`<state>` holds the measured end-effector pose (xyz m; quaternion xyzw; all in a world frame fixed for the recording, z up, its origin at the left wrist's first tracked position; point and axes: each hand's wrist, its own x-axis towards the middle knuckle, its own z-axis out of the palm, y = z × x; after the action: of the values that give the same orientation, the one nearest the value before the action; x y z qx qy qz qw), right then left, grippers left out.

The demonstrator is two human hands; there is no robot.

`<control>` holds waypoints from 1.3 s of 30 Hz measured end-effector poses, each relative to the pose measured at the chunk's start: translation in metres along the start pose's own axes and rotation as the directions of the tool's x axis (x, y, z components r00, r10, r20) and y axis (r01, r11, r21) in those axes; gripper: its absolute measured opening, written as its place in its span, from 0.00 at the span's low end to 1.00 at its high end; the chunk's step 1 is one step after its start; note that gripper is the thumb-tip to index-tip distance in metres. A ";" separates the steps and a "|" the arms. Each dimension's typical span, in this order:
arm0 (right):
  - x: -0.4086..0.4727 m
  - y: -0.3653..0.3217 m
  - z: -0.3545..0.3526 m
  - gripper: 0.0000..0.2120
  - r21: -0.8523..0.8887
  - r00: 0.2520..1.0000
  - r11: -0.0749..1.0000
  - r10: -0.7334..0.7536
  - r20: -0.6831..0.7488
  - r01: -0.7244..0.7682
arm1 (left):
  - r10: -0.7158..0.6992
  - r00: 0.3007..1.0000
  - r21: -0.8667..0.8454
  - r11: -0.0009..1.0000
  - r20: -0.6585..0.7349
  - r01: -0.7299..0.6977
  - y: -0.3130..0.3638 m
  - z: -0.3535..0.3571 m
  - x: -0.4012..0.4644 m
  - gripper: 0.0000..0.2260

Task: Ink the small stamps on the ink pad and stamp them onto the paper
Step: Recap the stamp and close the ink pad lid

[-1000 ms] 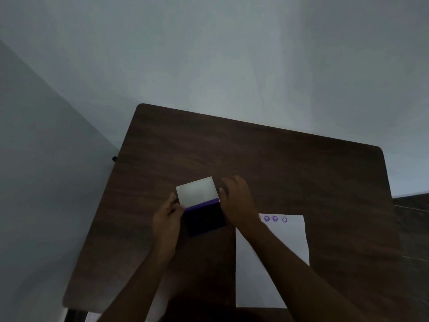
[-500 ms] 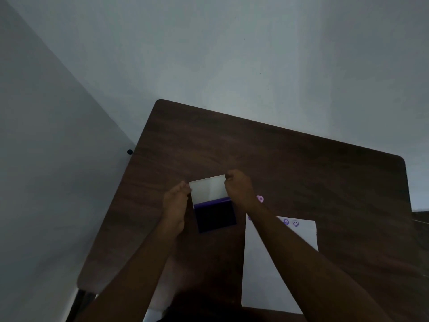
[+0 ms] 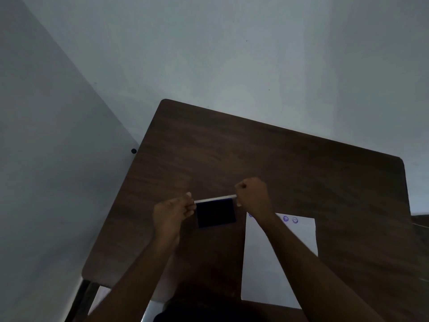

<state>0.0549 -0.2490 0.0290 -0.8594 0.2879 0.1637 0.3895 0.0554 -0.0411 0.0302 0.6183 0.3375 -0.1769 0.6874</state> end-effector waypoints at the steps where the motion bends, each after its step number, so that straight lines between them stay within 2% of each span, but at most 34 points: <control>1: -0.002 0.001 0.000 0.09 -0.002 1.000 1.000 0.018 -0.001 -0.018 | -0.010 1.000 0.007 1.000 -0.012 0.010 -0.004 0.000 -0.002 0.06; 9: -0.012 0.015 0.012 0.07 -0.010 0.996 0.997 0.073 0.049 -0.072 | -0.095 0.992 0.145 0.984 -0.079 0.105 -0.028 -0.001 0.003 0.08; 14: -0.012 0.021 0.024 0.08 -0.133 0.994 0.989 0.081 0.079 -0.070 | -0.038 0.990 0.315 0.946 -0.136 0.079 -0.036 0.000 0.002 0.08; 17: -0.013 0.024 0.029 0.11 -0.147 0.993 0.985 0.101 0.064 -0.090 | 0.027 0.993 0.376 0.926 -0.112 0.017 -0.041 0.001 0.001 0.07; 20: -0.013 0.026 0.032 0.07 -0.188 0.991 0.978 0.110 0.078 -0.094 | 0.072 0.993 0.442 0.897 -0.095 -0.023 -0.043 0.000 0.002 0.07; 33: -0.008 0.033 0.042 0.07 -0.287 0.987 0.952 0.136 0.091 -0.104 | 0.105 0.994 0.575 0.816 -0.033 -0.067 -0.043 -0.002 0.010 0.07; 39: -0.006 0.028 0.043 0.04 -0.322 0.988 0.940 0.141 0.068 -0.112 | 0.114 0.993 0.709 0.701 -0.012 -0.071 -0.040 0.002 0.013 0.09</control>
<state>0.0302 -0.2288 -0.0115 -0.8824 0.2946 0.2709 0.2475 0.0387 -0.0473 -0.0084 0.8552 0.2312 -0.2410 0.3963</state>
